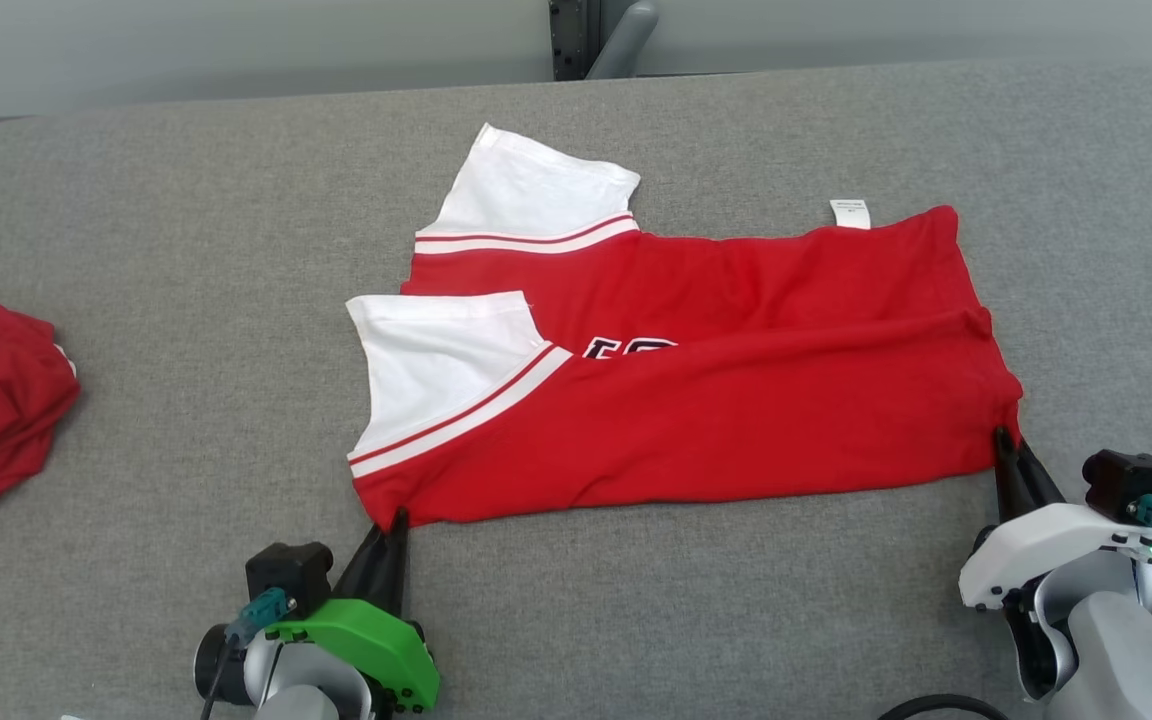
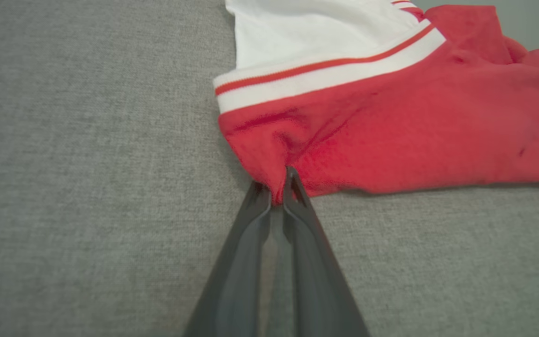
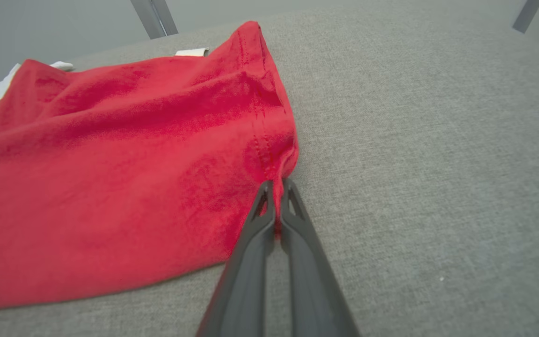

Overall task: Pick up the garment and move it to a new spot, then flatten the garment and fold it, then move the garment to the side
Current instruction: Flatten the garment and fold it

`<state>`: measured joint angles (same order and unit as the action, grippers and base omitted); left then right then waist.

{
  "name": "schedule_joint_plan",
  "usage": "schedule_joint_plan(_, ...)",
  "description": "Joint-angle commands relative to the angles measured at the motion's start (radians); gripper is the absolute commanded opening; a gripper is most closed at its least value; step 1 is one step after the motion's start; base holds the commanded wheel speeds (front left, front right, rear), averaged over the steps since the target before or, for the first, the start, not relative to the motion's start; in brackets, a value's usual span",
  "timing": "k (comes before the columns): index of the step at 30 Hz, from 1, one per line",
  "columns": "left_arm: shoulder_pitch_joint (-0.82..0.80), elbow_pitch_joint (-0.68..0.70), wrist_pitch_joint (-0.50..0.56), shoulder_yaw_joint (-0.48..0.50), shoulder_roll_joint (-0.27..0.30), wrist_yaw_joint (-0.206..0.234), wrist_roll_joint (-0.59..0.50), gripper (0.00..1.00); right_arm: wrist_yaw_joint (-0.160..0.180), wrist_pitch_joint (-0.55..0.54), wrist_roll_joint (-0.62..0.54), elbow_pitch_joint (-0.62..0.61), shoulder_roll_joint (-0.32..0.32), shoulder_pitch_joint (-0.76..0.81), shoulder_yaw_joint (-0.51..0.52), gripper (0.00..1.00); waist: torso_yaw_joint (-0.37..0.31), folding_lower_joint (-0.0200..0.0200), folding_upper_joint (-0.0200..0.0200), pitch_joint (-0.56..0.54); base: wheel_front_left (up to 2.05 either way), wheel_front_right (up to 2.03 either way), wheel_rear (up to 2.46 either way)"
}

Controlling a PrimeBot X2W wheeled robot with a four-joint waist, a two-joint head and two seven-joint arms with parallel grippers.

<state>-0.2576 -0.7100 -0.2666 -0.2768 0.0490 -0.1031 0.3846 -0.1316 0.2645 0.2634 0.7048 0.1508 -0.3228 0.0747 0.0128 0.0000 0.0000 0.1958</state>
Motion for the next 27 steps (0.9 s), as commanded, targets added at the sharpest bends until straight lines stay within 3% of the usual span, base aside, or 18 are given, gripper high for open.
schedule_joint_plan(1,0.014,-0.013,0.005,0.001,0.004,-0.003,0.009,0.0,0.002,0.0,0.007,-0.004,-0.001,0.019,0.003,0.0,-0.003,0.0,0.0,-0.02,0.0,0.0,0.0)
schedule_joint_plan(11,0.125,-0.046,0.004,0.045,0.005,0.008,-0.031,0.0,0.002,0.0,0.016,0.027,-0.018,0.122,0.01,0.0,-0.009,0.0,0.0,-0.194,0.0,0.0,0.0)
schedule_joint_plan(27,0.294,-0.098,0.004,0.093,0.005,-0.004,-0.082,0.0,0.002,0.0,0.057,0.018,-0.022,0.324,-0.048,0.0,0.015,0.0,0.0,-0.323,0.0,0.0,0.0)
